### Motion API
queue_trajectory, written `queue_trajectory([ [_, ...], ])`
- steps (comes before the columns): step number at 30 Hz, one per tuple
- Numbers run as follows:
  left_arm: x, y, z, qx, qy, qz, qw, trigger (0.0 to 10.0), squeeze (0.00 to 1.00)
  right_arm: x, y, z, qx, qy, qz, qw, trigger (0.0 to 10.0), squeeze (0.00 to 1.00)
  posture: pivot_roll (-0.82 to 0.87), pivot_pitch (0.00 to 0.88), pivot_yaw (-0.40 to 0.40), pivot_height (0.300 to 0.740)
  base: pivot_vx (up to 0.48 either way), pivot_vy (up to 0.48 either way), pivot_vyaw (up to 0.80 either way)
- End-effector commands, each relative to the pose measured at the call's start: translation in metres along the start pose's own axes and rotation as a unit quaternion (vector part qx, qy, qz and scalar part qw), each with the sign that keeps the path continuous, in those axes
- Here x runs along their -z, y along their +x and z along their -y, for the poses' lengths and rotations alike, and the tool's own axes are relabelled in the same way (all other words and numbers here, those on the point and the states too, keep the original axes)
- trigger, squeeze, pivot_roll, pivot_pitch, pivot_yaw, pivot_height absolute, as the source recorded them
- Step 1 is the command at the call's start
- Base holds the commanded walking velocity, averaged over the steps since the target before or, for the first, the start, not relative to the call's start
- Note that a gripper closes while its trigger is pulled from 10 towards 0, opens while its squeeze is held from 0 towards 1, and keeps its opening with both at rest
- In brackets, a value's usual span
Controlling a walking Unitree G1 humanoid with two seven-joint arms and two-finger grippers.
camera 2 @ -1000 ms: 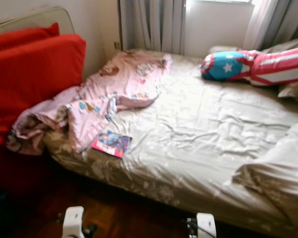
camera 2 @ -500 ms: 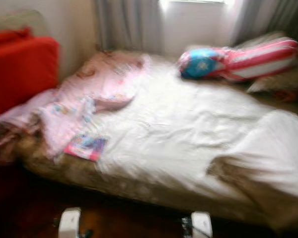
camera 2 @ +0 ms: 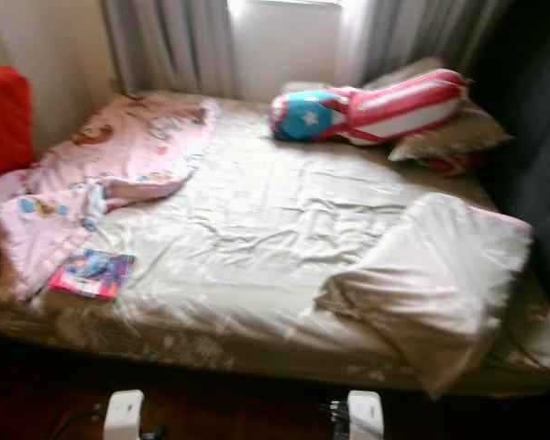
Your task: Clean up the room
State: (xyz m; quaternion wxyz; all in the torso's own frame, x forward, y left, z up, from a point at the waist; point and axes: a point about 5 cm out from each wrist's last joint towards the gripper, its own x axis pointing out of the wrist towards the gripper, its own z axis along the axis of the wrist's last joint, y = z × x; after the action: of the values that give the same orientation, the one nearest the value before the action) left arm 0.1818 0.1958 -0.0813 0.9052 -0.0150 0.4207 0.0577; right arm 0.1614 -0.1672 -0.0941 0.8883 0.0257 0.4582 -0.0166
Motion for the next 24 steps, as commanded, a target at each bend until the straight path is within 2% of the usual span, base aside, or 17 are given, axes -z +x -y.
queue_trajectory([
  [1, -0.0041, 0.0016, 0.0087, 0.011, -0.001, 0.002, 1.000, 10.0, 0.00, -0.0001, -0.0006, 0.0099, 0.013, -0.001, -0.004, 1.000, 10.0, 0.00, -0.02, 0.000, -0.022, 0.740, 0.000, -0.300, -0.63],
  [9, -0.0046, 0.0018, 0.0082, 0.010, -0.002, 0.002, 1.000, 10.0, 0.00, -0.0013, -0.0003, 0.0093, 0.012, -0.002, -0.001, 1.000, 10.0, 0.00, -0.02, 0.000, -0.023, 0.740, 0.000, -0.299, -0.61],
  [17, -0.0037, 0.0016, 0.0077, 0.009, -0.001, 0.000, 1.000, 10.0, 0.00, -0.0022, -0.0003, 0.0087, 0.011, -0.001, 0.004, 1.000, 10.0, 0.00, -0.02, 0.000, -0.023, 0.740, 0.000, -0.295, 0.00],
  [24, -0.0033, 0.0015, 0.0062, 0.005, -0.008, 0.000, 1.000, 10.0, 0.00, -0.0024, -0.0004, 0.0087, 0.012, 0.000, 0.006, 1.000, 10.0, 0.00, -0.02, 0.000, -0.024, 0.740, 0.000, 0.000, 0.00],
])
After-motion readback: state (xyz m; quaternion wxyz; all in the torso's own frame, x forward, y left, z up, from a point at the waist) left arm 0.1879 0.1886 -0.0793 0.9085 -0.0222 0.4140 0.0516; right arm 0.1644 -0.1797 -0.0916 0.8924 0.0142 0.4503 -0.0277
